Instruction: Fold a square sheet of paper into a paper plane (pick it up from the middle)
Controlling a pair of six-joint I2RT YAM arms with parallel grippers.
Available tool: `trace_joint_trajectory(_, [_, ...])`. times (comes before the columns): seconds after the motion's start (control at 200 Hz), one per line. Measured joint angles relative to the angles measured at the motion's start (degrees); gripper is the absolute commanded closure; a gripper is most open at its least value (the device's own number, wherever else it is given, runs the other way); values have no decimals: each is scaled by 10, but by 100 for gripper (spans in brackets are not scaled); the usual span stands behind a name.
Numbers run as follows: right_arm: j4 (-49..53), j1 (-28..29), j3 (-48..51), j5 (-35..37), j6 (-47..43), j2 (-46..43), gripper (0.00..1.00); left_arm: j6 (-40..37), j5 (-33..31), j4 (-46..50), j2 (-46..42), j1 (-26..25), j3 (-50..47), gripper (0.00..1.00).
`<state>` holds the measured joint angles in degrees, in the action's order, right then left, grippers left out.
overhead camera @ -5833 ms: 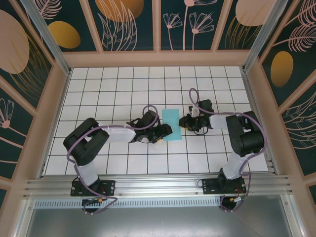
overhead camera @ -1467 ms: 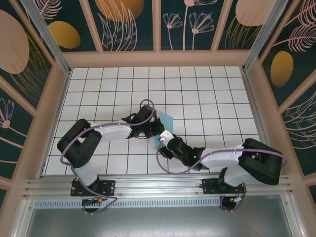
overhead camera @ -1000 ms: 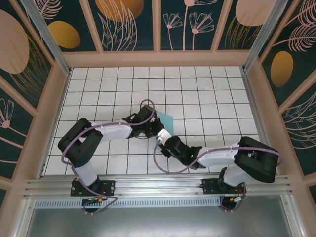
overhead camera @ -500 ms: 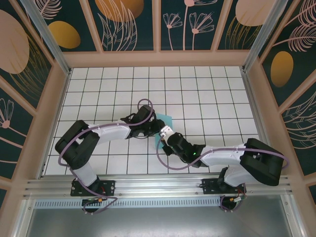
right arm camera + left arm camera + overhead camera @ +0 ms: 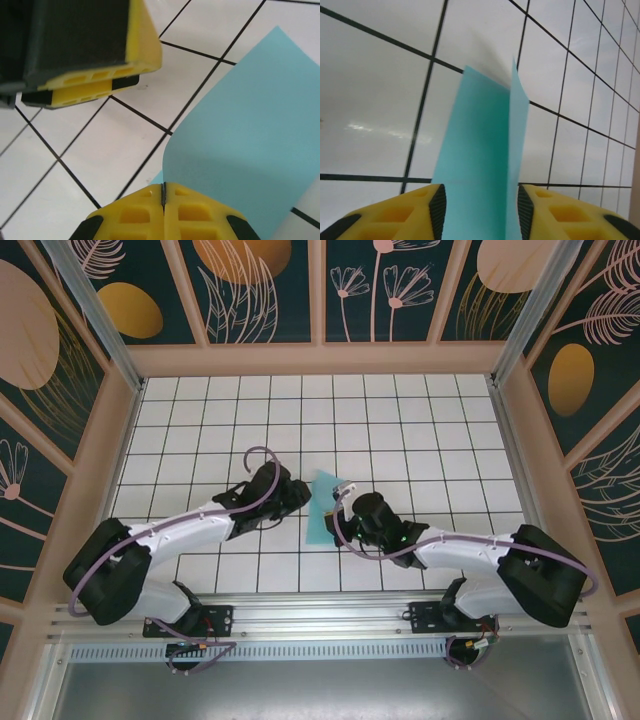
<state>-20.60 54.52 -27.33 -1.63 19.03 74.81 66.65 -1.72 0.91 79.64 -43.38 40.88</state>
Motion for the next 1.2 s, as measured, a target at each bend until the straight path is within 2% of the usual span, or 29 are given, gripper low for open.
trace_joint_trajectory(0.235, [-16,-1,-23,-28,104,46,100,17,-2,0,-31,0,-41,86])
trace_joint_trajectory(0.315, [-21,-1,-23,-28,132,54,100,20,15,-7,-24,0,-49,89])
trace_joint_trajectory(0.686, [-59,-2,-4,-28,205,62,100,39,118,-98,83,0,-51,96])
trace_joint_trajectory(0.966, [-62,-6,-2,-31,213,70,100,46,131,-116,134,0,-48,95])
trace_joint_trajectory(1.201, [-42,-50,-2,-71,220,79,100,45,133,-132,148,0,-45,94])
